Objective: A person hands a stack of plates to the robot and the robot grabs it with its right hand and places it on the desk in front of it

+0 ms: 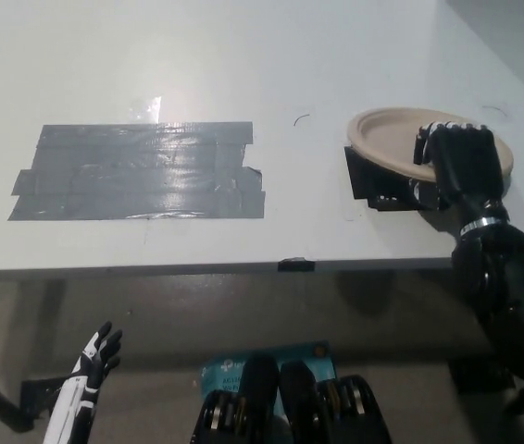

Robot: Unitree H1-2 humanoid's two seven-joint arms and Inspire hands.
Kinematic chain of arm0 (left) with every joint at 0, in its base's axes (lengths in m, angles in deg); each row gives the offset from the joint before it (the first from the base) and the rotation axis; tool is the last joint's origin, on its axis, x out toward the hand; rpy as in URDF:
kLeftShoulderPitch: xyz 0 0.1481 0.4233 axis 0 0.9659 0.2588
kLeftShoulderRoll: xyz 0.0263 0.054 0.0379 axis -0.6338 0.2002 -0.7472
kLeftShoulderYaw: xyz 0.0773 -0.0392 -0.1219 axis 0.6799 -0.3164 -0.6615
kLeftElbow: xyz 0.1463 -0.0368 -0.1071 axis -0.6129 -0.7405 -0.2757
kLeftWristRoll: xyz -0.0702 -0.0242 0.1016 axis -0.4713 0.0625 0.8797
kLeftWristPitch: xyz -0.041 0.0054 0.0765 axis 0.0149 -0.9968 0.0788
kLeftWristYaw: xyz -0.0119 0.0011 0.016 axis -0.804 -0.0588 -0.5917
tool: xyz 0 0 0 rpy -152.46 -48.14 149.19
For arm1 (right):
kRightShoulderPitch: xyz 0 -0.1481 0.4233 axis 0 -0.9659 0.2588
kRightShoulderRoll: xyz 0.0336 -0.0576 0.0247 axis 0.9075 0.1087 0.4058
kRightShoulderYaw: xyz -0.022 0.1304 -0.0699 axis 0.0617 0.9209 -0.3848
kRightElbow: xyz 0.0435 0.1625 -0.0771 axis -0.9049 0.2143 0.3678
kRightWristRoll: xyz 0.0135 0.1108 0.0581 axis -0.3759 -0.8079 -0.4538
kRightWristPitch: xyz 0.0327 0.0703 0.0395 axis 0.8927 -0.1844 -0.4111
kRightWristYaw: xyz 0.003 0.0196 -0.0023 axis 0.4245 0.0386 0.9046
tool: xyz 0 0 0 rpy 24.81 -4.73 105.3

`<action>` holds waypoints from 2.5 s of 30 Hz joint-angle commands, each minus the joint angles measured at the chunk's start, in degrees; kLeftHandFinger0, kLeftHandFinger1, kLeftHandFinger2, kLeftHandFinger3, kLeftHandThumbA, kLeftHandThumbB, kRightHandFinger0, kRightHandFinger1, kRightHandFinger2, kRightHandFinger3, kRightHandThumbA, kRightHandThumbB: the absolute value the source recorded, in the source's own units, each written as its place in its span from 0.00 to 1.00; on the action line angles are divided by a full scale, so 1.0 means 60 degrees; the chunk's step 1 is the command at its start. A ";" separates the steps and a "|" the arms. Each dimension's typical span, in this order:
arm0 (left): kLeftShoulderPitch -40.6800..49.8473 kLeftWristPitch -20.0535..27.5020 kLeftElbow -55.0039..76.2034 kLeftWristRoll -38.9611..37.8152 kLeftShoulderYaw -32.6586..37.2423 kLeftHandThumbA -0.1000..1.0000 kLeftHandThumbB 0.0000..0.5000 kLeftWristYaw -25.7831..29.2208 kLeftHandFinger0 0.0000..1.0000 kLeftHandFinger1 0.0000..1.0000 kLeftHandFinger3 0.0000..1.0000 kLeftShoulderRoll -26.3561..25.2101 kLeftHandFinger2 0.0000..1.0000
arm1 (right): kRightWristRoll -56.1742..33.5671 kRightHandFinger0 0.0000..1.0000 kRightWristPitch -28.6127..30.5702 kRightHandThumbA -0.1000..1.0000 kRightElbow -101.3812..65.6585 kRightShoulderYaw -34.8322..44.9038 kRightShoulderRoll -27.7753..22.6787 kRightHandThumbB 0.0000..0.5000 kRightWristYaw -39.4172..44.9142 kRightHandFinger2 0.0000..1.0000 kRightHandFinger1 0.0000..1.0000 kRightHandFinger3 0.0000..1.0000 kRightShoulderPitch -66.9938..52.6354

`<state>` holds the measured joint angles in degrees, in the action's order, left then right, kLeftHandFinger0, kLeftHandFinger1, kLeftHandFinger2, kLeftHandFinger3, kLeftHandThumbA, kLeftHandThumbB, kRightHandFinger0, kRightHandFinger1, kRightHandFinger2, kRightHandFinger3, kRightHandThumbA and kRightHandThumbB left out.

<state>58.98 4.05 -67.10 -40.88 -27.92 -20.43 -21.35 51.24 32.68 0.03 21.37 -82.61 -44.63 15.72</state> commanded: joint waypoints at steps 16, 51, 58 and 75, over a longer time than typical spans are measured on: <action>0.0001 0.0370 0.0136 0.0250 0.0115 1.00 0.44 0.0010 1.00 1.00 1.00 -0.0133 0.96 | -0.8701 1.00 -0.2342 0.83 -0.6938 0.1205 -0.1584 0.99 0.8355 1.00 1.00 1.00 -0.0246; -0.0356 0.0102 0.0056 -0.0141 0.0092 1.00 0.49 -0.0121 1.00 1.00 1.00 -0.0174 1.00 | -1.1767 1.00 -0.2528 0.94 -1.5050 0.2537 -0.1135 0.76 0.5116 1.00 1.00 1.00 -0.4711; -0.0279 0.0139 0.0105 -0.0182 0.0059 1.00 0.50 -0.0129 1.00 1.00 1.00 -0.0220 1.00 | -0.9730 1.00 -0.0421 1.00 -1.2628 0.2215 0.0781 0.39 0.4801 1.00 1.00 1.00 -0.6756; -0.0617 0.0303 -0.0040 -0.0242 0.0026 1.00 0.47 -0.0112 1.00 1.00 1.00 -0.0292 1.00 | -0.6677 1.00 0.1082 0.86 -0.7259 0.1720 0.2123 0.21 0.3832 1.00 1.00 1.00 -0.6743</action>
<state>56.51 3.92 -68.06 -41.67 -27.50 -20.47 -21.86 5.65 34.04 -44.91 32.34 -70.12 -18.60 -25.90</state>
